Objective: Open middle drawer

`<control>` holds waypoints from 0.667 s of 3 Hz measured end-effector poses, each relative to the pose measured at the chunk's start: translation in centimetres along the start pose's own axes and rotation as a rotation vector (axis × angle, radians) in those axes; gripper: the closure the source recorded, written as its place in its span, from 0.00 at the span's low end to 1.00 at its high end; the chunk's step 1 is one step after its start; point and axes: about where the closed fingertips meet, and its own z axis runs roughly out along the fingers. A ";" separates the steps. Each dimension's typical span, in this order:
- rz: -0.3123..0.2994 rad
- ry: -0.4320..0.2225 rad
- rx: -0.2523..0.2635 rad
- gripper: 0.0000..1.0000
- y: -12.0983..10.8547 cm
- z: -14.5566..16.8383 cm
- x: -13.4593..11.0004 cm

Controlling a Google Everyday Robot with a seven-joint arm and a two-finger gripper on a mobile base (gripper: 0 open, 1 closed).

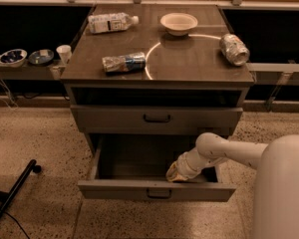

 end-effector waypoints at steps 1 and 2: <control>-0.004 -0.012 -0.014 1.00 0.3 0.4 -0.3; 0.012 -0.121 -0.132 1.00 3.1 1.9 -1.4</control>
Offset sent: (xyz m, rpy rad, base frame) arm -0.0511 0.0390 -0.0117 0.2353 0.2267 0.1413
